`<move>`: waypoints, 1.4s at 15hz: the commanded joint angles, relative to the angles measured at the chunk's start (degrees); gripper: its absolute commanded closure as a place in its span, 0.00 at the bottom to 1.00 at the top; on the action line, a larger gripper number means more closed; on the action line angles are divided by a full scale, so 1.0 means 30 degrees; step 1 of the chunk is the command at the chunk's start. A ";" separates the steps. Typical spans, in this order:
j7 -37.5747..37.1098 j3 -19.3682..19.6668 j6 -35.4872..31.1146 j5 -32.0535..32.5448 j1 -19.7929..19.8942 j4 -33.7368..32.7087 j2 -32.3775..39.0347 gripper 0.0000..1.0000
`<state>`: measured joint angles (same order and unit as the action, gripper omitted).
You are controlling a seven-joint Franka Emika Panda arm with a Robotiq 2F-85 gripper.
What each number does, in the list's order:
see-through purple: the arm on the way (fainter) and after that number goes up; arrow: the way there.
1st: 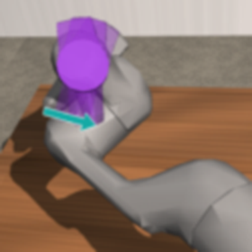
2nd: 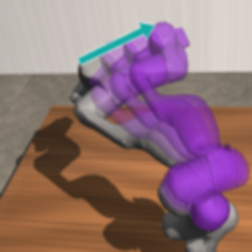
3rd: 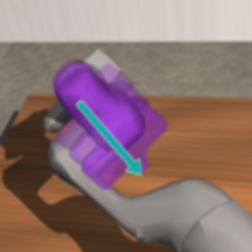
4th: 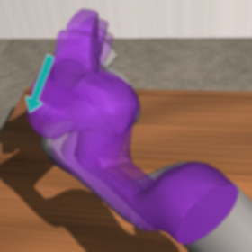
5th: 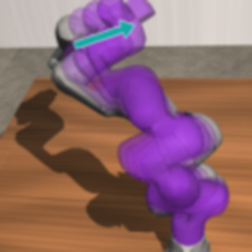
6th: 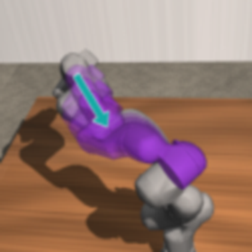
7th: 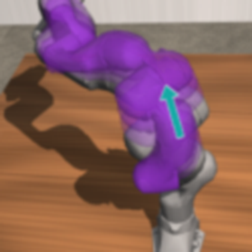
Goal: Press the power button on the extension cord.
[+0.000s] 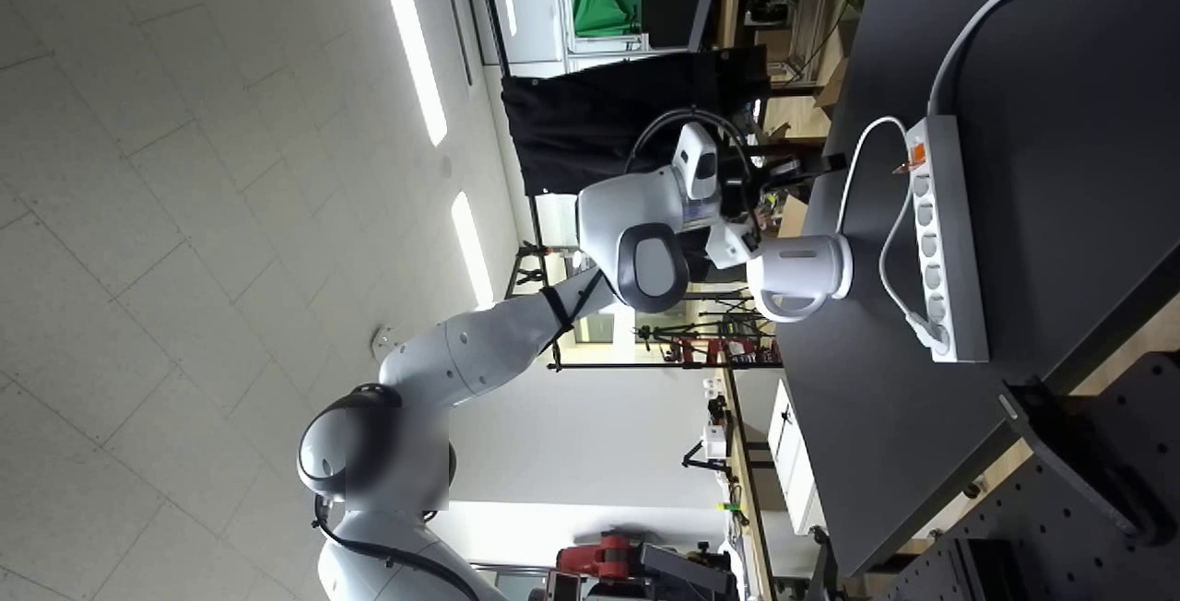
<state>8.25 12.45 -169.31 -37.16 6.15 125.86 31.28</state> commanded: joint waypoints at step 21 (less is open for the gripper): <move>-0.5429 -0.1267 0.1699 0.6129 0.1600 -0.4100 0.3023 1.00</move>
<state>-4.83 9.90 -167.01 -20.70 9.51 117.16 38.38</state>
